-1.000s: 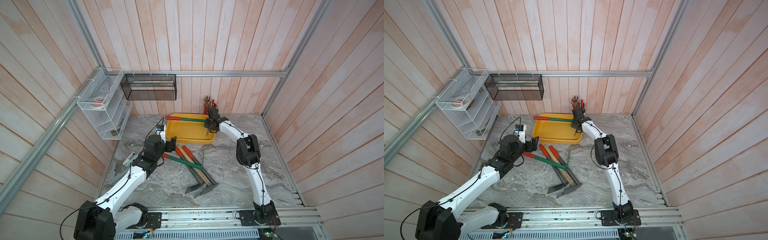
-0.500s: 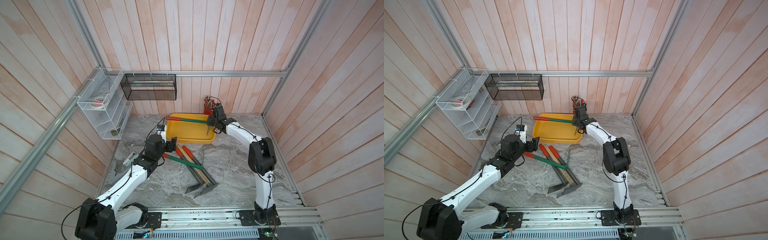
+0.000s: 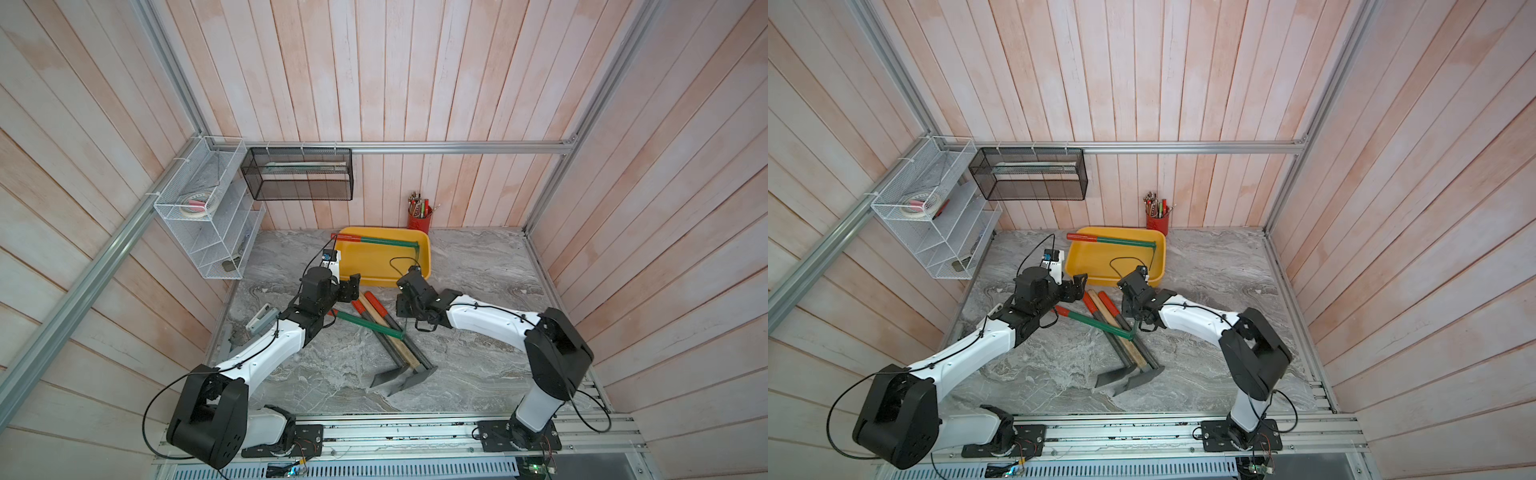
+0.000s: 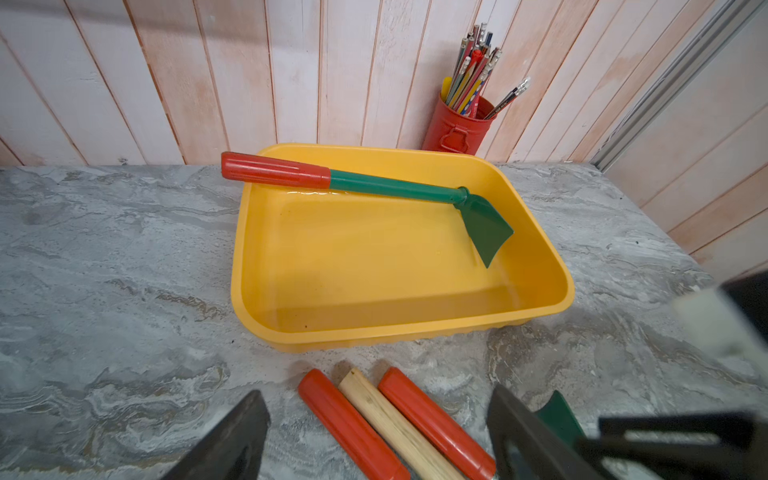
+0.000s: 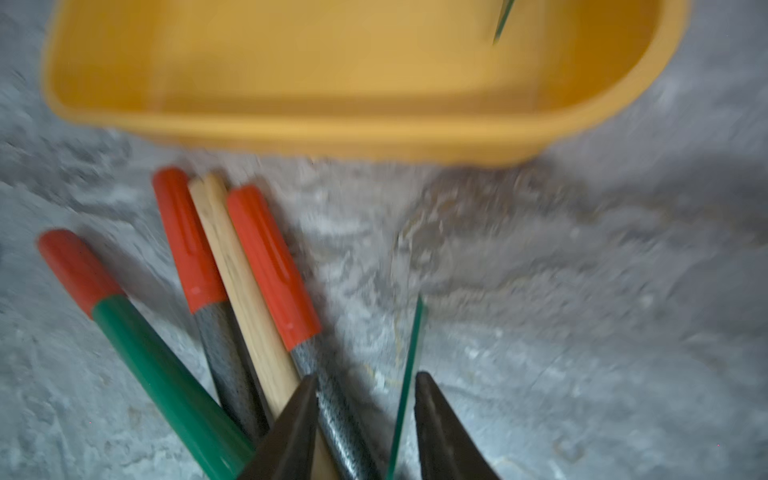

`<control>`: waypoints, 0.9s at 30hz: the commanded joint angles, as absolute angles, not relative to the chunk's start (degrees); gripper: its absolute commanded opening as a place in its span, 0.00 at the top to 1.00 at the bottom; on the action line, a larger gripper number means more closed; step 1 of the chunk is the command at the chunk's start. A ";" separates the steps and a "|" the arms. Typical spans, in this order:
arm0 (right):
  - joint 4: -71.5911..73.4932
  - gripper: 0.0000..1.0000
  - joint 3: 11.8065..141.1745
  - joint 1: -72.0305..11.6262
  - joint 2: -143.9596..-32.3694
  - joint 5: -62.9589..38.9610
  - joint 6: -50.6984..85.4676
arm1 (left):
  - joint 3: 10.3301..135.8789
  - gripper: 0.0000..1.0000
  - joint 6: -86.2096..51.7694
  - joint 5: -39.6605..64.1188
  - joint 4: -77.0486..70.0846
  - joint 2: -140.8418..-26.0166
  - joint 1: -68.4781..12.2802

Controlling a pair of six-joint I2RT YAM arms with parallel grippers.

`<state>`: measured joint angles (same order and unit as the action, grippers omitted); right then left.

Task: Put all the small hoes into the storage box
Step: Pick up the hoe from the center of the board.

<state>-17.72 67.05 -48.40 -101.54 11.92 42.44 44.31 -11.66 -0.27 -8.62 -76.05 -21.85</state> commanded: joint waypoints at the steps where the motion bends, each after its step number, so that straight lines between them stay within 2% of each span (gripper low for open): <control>1: -21.17 0.60 70.72 -49.61 -103.18 8.85 49.83 | 44.08 0.15 -12.02 1.22 -11.25 -75.91 -21.62; 10: -23.32 0.65 71.47 -49.92 -107.18 13.15 50.95 | 41.63 0.15 -10.62 0.18 -10.90 -72.51 -21.45; 27: -24.37 0.89 69.71 -50.27 -108.43 17.62 55.72 | 40.11 0.15 -11.44 2.64 -13.26 -72.15 -21.29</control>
<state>-22.90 69.87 -49.95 -108.49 15.20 53.93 41.32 -11.64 1.26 -11.44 -72.42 -21.54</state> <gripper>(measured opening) 0.118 0.850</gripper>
